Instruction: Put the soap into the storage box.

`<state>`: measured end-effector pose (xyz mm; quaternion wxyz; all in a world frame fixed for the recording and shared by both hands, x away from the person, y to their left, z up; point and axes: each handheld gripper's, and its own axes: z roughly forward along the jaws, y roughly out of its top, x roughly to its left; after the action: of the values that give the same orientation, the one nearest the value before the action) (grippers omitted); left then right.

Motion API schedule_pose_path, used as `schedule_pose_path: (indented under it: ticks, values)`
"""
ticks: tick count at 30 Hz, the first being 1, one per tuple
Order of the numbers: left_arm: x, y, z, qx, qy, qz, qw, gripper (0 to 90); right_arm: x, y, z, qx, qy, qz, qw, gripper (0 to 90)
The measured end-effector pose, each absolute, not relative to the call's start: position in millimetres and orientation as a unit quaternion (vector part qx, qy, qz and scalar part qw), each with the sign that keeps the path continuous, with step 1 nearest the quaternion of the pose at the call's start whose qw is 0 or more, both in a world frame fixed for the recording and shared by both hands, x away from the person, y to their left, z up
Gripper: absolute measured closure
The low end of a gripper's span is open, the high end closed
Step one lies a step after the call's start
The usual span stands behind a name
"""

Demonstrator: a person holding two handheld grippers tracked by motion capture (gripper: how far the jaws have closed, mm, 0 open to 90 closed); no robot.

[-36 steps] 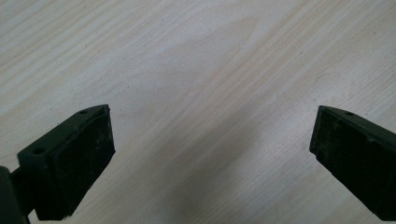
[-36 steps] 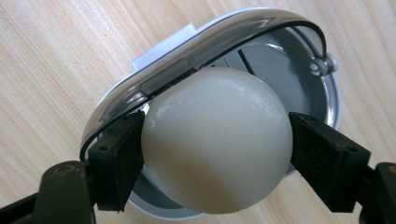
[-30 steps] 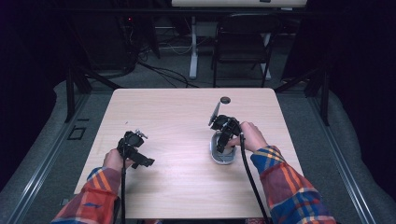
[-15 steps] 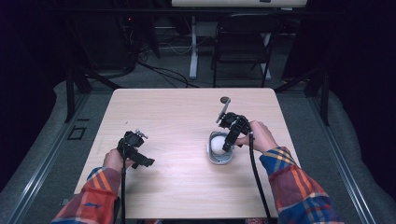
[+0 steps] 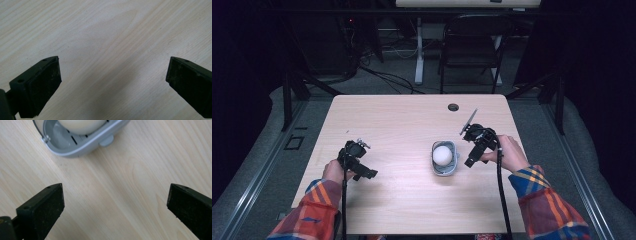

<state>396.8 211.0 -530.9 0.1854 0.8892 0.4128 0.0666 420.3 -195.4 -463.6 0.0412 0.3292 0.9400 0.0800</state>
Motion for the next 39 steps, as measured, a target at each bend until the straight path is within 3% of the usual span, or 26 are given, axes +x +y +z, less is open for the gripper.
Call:
schedule_pose_path:
  ticks: [17,30,39]
  values:
    - [397.0,210.2,-531.6,0.889,0.414,0.065,0.183,0.0,388.5,-259.1,-473.6,0.363,0.928,0.062,0.053,0.1]
    - [396.6,209.8,-531.9,0.891,0.411,0.065,0.183,0.0,365.4,-291.7,-503.8,0.387,0.920,0.045,0.037,0.6]
    - [396.4,209.1,-532.0,0.894,0.404,0.063,0.185,0.0,349.3,-300.1,-526.7,0.401,0.911,0.067,0.060,1.5]
